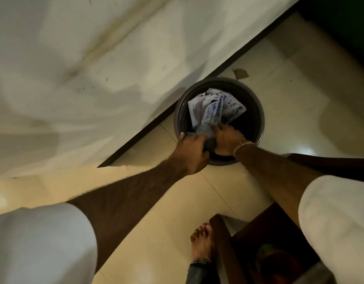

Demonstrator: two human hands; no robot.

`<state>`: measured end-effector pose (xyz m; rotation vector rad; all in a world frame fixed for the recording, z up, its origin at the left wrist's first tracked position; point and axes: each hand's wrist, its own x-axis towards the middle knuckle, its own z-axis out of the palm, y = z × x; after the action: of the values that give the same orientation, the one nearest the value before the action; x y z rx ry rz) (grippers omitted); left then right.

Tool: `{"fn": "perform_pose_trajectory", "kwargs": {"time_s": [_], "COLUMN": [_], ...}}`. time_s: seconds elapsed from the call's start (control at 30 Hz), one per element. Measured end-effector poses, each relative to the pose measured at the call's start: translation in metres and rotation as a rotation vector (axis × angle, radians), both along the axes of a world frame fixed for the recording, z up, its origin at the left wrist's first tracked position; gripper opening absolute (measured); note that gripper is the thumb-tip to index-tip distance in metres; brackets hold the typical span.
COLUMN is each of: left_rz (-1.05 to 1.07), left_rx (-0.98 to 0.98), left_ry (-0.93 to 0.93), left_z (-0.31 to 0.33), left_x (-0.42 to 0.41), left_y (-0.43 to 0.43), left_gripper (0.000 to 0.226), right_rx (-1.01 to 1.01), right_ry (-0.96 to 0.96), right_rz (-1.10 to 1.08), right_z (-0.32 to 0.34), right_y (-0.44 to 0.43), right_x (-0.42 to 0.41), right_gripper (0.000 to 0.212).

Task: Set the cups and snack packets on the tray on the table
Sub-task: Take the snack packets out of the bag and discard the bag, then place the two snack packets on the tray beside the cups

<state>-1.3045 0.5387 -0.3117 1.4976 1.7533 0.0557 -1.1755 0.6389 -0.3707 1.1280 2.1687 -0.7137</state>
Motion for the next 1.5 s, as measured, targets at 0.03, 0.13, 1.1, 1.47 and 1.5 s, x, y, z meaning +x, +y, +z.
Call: {"fn": "perform_pose_trajectory", "kwargs": {"time_s": [0.03,0.13,1.1,1.47,1.5], "left_rz": [0.023,0.082,-0.036,-0.158,-0.175], "left_rx": [0.013,0.085,0.828,1.044,1.055], "left_ry": [-0.001,-0.034,0.159,0.193,0.185], "left_z": [0.009,0.050,0.679,0.840,0.848], "left_x": [0.000,0.001,0.221,0.390,0.409], "left_y": [0.000,0.009,0.078,0.029,0.021], "left_gripper": [0.050,0.059,0.072,0.085,0.087], "right_rx": [0.017,0.073,0.757,1.026,1.044], "right_ry": [0.030,0.143,0.635,0.635,0.631], "right_rz": [-0.008,-0.080,-0.378,-0.502,-0.509], "right_z": [0.012,0.065,0.754,0.903,0.910], "right_y": [0.000,0.006,0.013,-0.088,-0.099], "right_x": [0.000,0.001,0.281,0.477,0.497], "right_gripper": [0.084,0.076,0.075,0.079,0.080]}}
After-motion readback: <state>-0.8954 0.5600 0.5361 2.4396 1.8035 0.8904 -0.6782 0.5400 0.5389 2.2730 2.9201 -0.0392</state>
